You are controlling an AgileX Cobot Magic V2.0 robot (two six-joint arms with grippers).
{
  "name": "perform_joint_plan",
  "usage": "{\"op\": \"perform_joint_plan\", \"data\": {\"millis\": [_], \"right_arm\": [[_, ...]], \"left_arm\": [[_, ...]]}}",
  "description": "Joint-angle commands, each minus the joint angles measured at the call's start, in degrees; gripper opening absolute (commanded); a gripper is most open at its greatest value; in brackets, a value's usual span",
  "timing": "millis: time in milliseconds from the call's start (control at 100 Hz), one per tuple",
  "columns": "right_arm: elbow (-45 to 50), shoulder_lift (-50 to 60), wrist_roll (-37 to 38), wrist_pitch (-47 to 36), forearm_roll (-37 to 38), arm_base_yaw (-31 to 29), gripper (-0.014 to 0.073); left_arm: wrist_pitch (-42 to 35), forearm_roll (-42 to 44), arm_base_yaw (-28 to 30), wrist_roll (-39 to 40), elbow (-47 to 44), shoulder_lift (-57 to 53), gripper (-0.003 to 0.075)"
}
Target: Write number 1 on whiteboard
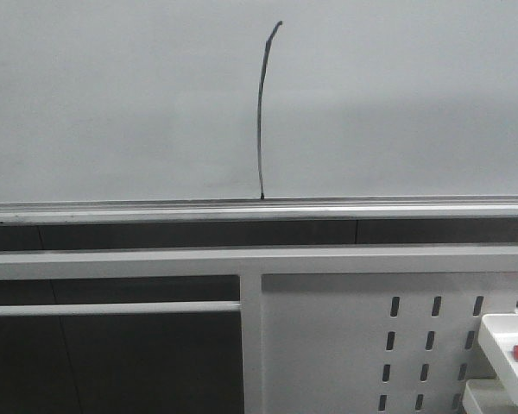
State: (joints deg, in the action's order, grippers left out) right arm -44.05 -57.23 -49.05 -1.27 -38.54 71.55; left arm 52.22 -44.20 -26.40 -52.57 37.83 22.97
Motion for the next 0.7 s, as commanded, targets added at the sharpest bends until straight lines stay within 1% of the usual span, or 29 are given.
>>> {"op": "perform_joint_plan", "data": {"millis": [0,50,150,400,550,690], "right_arm": [[-4.48,0.11,-0.41,0.73,0.79,0.17,-0.0077],[-5.46,-0.29,-0.41,1.95,0.79,0.17,-0.0077],[-6.91,-0.96,-0.41,3.94,0.79,0.17,-0.0077],[-7.65,-2.15,-0.41,6.57,0.79,0.17,-0.0077],[-8.49,-2.15,-0.41,7.53,0.79,0.17,-0.0077],[-10.83,-2.15,-0.41,10.71,0.79,0.32,-0.0077]], "left_arm": [[1.41,-4.69,0.10,-2.25,3.44,4.36,0.0295],[3.70,-5.07,0.10,-2.68,3.85,6.03,0.0294],[5.09,-5.47,0.10,-3.49,4.09,7.89,0.0293],[4.20,-8.47,0.10,-4.17,4.09,8.15,0.0293],[4.20,-8.56,0.10,-4.17,4.09,8.15,0.0293],[4.20,-8.56,0.10,-4.17,4.09,8.15,0.0293]]}}
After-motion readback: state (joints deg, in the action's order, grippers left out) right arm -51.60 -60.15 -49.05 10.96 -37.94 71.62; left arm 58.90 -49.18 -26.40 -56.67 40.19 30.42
